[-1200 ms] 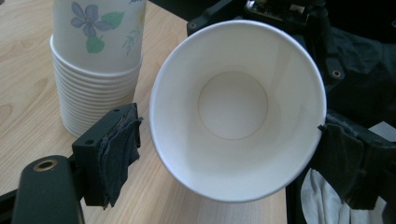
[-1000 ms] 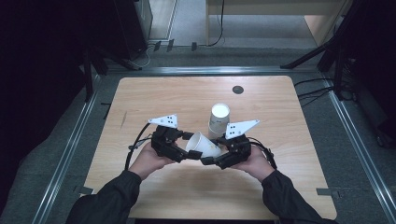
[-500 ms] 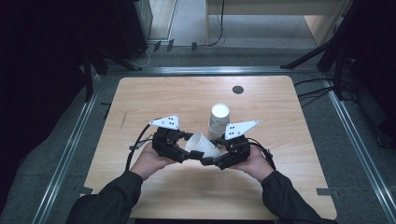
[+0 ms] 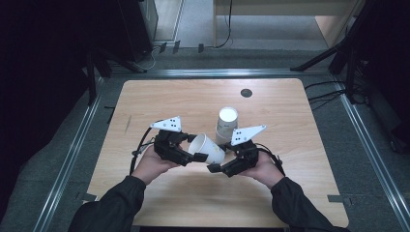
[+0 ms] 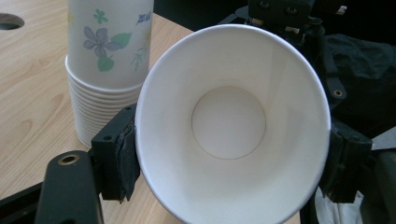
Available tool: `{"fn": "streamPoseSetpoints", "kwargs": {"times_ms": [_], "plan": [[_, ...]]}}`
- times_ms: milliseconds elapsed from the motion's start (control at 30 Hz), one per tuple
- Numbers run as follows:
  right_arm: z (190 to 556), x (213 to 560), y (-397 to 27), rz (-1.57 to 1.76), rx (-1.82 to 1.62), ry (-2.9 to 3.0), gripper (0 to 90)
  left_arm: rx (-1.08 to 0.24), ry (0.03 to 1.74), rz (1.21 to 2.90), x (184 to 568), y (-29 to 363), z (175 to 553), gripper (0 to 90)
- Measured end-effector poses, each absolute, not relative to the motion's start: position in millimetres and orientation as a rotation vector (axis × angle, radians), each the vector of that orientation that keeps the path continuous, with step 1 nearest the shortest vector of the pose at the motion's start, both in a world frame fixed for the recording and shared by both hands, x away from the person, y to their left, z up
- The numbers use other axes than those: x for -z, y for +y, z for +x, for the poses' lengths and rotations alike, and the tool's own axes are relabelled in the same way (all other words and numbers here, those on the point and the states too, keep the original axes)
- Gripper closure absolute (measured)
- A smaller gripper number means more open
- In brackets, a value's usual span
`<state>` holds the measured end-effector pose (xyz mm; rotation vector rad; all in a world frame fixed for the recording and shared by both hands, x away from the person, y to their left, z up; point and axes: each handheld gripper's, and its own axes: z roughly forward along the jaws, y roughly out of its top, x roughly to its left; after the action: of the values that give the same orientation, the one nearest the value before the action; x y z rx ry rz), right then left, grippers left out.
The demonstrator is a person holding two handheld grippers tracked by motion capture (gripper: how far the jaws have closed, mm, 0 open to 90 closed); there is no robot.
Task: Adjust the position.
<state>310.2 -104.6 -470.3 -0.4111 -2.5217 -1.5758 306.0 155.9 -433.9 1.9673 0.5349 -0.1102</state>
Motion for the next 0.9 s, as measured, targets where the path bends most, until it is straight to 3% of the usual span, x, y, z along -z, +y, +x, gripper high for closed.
{"fn": "streamPoseSetpoints", "kwargs": {"times_ms": [900], "plan": [[312.7, 481.5, -111.4, -0.488, 1.476, -2.735, 23.5, 0.007, 0.579, 2.069, 422.4, 196.6, 313.9, 22.3]]}}
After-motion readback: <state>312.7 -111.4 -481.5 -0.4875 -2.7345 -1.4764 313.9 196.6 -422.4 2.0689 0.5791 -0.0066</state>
